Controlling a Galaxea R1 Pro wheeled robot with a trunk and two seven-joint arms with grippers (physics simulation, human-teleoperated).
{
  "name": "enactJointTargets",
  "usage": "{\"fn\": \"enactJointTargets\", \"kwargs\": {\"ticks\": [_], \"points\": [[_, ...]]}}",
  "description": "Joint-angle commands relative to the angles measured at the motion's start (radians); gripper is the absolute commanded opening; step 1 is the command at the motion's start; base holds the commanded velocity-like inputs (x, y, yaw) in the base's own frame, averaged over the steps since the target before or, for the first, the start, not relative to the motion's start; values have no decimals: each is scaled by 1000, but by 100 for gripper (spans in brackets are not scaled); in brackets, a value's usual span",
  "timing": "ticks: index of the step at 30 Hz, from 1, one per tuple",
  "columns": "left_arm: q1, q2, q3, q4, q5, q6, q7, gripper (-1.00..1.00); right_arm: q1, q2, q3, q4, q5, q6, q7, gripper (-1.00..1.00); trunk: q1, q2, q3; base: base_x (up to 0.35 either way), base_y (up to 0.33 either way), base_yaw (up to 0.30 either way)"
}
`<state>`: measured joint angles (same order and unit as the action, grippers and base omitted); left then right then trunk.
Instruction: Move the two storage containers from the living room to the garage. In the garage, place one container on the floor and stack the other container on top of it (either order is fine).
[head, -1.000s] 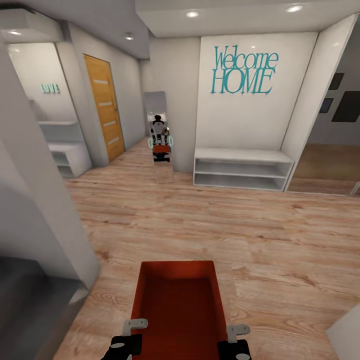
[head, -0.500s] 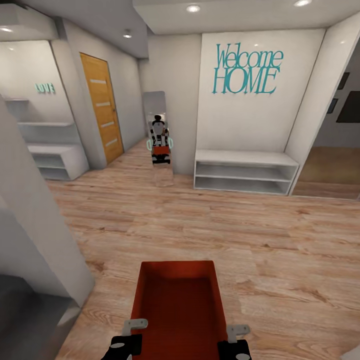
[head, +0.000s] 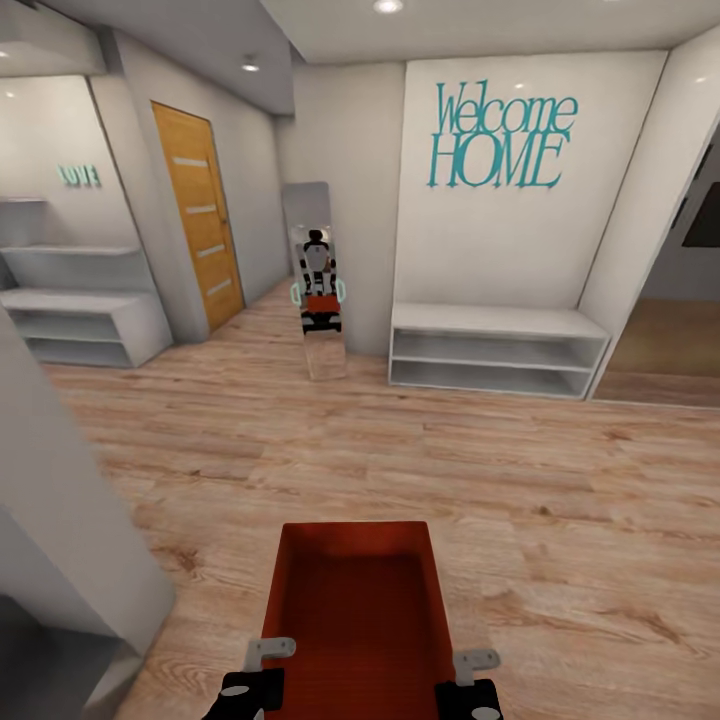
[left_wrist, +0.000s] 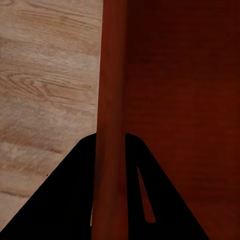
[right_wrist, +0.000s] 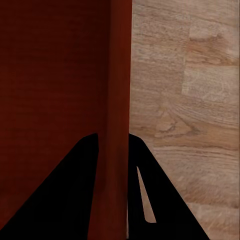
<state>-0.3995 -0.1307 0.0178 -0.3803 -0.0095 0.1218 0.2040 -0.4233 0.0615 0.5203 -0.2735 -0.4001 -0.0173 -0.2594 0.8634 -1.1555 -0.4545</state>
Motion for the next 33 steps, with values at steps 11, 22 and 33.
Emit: {"fn": "enactJointTargets", "kwargs": {"ticks": [11,22,33], "points": [[1,-2,-62,0,8,6,5,-100,-2,0,4,2,-6,-4,-6,-100,1,-1,-1,322,0,0],[1,-2,-62,0,8,6,5,-100,-2,0,5,2,-6,-6,-3,-100,1,-1,-4,322,0,145],[1,-3,-62,0,8,6,5,-100,-2,0,4,2,-6,-6,-3,-100,1,-1,-4,322,0,25]]}}
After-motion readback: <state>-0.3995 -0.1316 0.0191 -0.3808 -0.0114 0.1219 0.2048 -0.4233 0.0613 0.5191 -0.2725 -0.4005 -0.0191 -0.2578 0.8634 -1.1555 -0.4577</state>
